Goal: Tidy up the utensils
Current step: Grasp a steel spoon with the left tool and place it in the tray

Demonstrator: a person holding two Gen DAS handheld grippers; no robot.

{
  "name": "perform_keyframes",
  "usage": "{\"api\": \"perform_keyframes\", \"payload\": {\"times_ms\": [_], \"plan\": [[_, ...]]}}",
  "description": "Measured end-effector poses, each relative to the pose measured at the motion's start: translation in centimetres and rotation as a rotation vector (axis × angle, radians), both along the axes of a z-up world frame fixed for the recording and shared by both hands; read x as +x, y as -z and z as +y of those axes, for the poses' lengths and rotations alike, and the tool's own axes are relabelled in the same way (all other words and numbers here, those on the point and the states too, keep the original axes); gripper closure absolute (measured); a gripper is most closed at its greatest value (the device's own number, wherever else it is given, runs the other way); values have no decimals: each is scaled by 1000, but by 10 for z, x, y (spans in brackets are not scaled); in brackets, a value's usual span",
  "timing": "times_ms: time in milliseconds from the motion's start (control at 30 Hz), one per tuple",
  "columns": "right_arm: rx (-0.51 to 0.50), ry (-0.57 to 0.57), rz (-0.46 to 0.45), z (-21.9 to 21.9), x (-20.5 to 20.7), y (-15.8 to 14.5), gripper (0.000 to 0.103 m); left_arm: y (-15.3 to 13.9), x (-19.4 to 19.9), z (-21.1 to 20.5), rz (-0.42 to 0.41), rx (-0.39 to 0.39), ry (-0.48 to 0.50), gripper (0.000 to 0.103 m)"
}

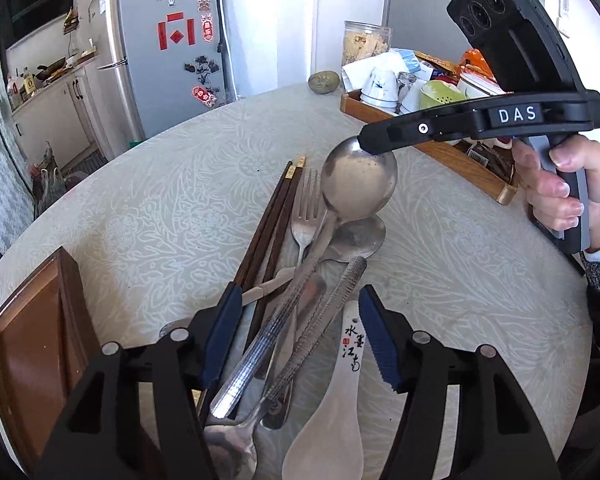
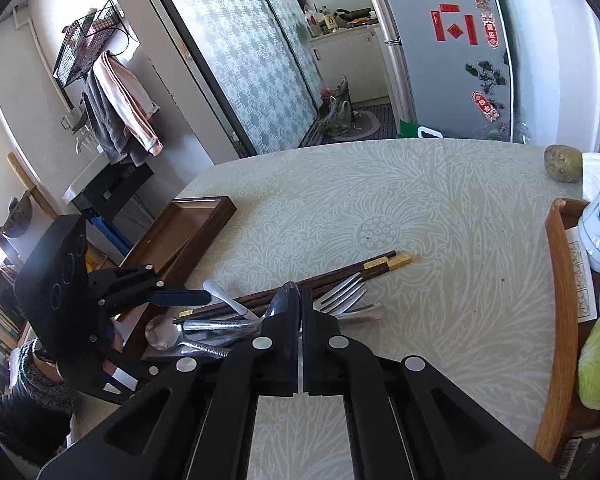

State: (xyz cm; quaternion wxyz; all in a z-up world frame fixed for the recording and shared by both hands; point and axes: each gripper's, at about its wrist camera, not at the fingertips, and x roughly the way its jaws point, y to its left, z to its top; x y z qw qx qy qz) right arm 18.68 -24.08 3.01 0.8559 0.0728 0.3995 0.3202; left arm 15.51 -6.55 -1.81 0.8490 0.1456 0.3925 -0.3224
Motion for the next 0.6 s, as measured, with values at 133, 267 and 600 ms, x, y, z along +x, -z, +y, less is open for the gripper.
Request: {"api": "perform_keyframes", "payload": {"times_ms": [133,267,600], "plan": [[-7,-5,-7,3,-2,-2,102,8,1,-13,-17,70,17,73],[-7,-1,-9,3,-3,-4,102,6,6,-10,-12,61,1,85],[-25,-69,-71,38,-2,-57,102,-42,-9,15,-42,41,-35,88]]}}
